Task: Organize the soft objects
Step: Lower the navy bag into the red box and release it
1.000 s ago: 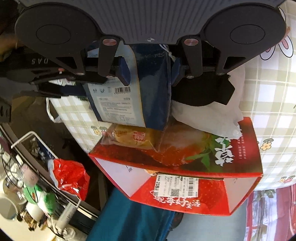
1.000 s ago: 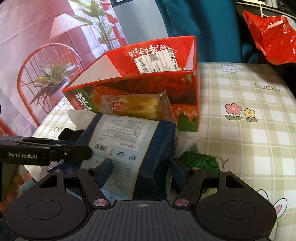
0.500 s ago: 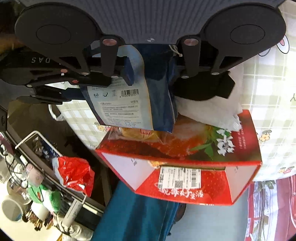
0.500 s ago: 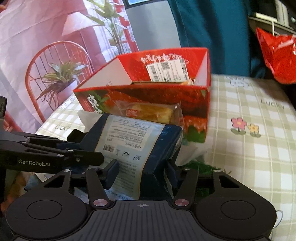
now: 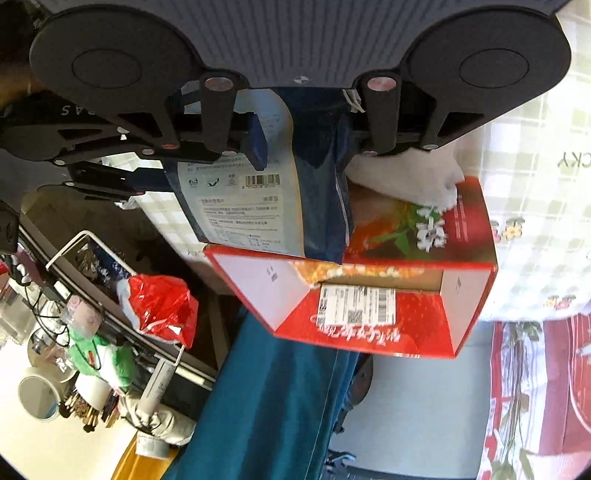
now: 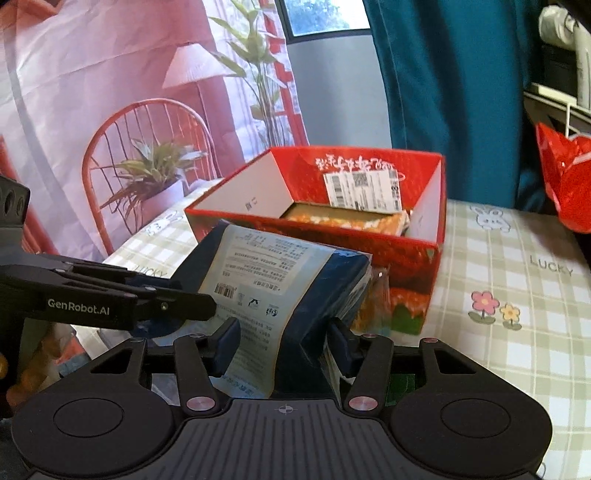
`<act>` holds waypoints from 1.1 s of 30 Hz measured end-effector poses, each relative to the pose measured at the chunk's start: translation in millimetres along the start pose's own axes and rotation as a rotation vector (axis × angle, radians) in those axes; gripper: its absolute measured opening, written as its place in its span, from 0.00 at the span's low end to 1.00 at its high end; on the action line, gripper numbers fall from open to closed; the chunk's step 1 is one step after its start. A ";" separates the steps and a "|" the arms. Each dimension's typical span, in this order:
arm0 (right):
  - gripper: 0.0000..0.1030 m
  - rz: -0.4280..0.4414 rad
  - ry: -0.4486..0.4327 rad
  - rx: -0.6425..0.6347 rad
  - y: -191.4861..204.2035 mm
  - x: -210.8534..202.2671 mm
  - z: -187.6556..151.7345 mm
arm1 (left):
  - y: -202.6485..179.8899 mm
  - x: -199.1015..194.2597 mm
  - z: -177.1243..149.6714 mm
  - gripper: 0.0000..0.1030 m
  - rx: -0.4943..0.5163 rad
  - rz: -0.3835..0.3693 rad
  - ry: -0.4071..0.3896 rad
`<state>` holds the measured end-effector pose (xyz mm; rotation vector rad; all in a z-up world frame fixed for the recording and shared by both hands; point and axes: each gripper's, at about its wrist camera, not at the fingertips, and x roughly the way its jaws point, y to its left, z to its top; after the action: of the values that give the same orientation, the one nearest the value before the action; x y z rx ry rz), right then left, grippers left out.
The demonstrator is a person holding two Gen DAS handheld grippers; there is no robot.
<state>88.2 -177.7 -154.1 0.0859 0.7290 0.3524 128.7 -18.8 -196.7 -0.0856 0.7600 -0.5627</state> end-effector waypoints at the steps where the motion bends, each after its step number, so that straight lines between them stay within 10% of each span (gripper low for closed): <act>1: 0.48 0.000 -0.005 -0.003 0.3 -0.8 2.3 | -0.6 -1.4 2.2 0.39 0.005 -0.002 -0.005; 33: 0.48 0.015 -0.120 -0.138 -21.9 43.9 132.4 | 32.0 38.9 114.6 0.39 0.009 0.025 -0.112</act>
<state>212.8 -177.2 -87.7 -0.0183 0.5843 0.4072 243.1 -25.8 -146.3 -0.0980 0.6492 -0.5327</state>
